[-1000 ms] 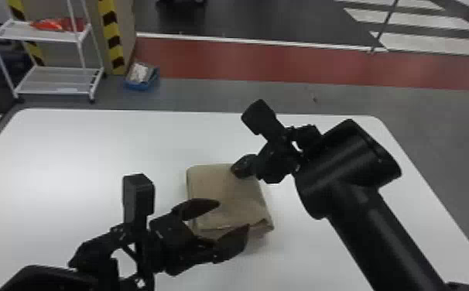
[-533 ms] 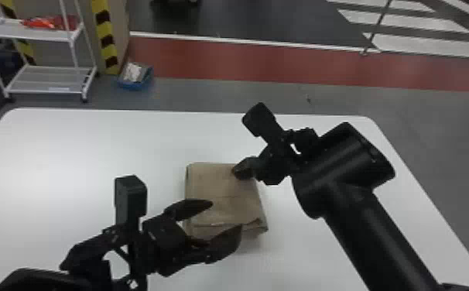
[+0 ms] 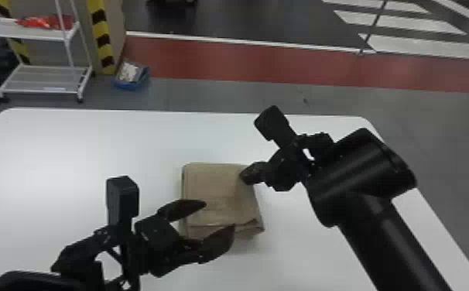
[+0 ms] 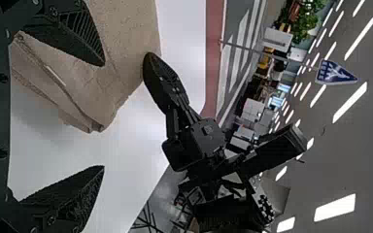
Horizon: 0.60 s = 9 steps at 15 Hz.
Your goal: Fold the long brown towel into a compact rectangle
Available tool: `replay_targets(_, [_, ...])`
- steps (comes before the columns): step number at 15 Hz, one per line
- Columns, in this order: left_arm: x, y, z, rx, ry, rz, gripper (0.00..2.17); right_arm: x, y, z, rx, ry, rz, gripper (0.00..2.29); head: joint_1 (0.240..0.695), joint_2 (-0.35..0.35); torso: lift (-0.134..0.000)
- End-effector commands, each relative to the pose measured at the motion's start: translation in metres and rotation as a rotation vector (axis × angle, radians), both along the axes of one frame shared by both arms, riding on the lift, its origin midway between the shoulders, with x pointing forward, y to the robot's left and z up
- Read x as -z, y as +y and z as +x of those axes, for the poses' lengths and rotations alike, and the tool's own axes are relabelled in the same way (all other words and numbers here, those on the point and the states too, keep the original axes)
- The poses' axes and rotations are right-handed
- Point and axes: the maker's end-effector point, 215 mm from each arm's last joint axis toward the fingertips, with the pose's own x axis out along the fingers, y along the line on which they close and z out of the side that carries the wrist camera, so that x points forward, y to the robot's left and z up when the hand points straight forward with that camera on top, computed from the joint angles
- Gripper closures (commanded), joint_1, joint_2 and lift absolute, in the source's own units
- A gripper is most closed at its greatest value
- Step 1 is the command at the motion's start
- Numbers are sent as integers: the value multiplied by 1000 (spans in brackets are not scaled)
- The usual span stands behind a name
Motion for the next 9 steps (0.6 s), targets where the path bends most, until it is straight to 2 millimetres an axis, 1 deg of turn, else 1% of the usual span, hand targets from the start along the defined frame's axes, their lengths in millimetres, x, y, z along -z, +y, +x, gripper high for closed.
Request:
replay_targets(1, [1,-1,1,0,2,0,140,9,-13,3,19,9,-13,1676,695,-186,-120])
replay_targets(3, [1,-1,1,0,2,-2,140,13,-13,4,16,7,-19,1676,695,-202,-120])
replay_targets(7, [1,0,2,-5,-4,-1,140,18,-15,5,21,12,-24,1676,695,-203,-120])
replay_targets(8, [1,2,3,-9,-2,0,140,12,-16,8,43,11,15,1676,695,-204,-120])
replay_targets(9, [1,3,3,-12,-2,0,140,0,-13,9,70,9,74,1673,695,-204,-120])
